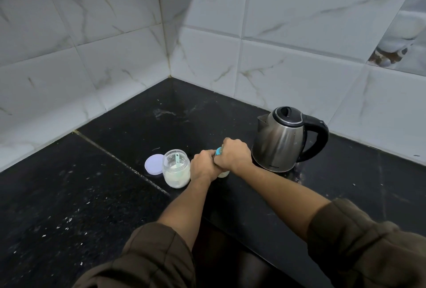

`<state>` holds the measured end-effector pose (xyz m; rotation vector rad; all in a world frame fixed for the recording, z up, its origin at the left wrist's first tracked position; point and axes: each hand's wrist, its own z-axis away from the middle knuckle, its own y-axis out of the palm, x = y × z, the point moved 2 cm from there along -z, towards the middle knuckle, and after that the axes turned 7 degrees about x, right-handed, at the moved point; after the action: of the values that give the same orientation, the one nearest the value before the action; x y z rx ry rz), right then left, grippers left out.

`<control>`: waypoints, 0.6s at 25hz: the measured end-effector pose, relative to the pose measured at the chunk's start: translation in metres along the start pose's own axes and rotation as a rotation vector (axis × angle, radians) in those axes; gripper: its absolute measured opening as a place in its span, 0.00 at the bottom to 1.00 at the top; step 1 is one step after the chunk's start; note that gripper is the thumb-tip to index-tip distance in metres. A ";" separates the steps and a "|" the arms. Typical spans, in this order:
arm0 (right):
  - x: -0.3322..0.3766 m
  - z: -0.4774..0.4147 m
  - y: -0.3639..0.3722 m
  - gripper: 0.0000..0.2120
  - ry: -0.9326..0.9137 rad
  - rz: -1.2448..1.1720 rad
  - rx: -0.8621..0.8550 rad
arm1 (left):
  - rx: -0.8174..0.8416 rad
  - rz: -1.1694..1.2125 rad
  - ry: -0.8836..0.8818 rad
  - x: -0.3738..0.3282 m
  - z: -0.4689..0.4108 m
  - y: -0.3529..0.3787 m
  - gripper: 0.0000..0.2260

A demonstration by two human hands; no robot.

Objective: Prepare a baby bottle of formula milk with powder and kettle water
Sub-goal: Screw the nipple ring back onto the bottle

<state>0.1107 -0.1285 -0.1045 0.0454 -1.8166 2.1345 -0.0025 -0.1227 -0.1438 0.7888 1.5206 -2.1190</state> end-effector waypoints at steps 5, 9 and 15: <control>-0.008 -0.006 -0.013 0.22 -0.108 0.095 0.115 | 0.033 -0.007 0.000 -0.001 -0.003 -0.002 0.17; -0.014 -0.012 -0.025 0.21 -0.261 0.189 0.176 | 0.048 0.016 -0.003 0.002 -0.006 0.000 0.16; -0.012 -0.016 -0.013 0.20 -0.122 0.047 0.124 | 0.024 0.012 0.040 0.003 -0.005 0.003 0.19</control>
<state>0.1288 -0.1139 -0.0978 0.1676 -1.7637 2.3222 -0.0020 -0.1186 -0.1492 0.8516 1.5092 -2.1281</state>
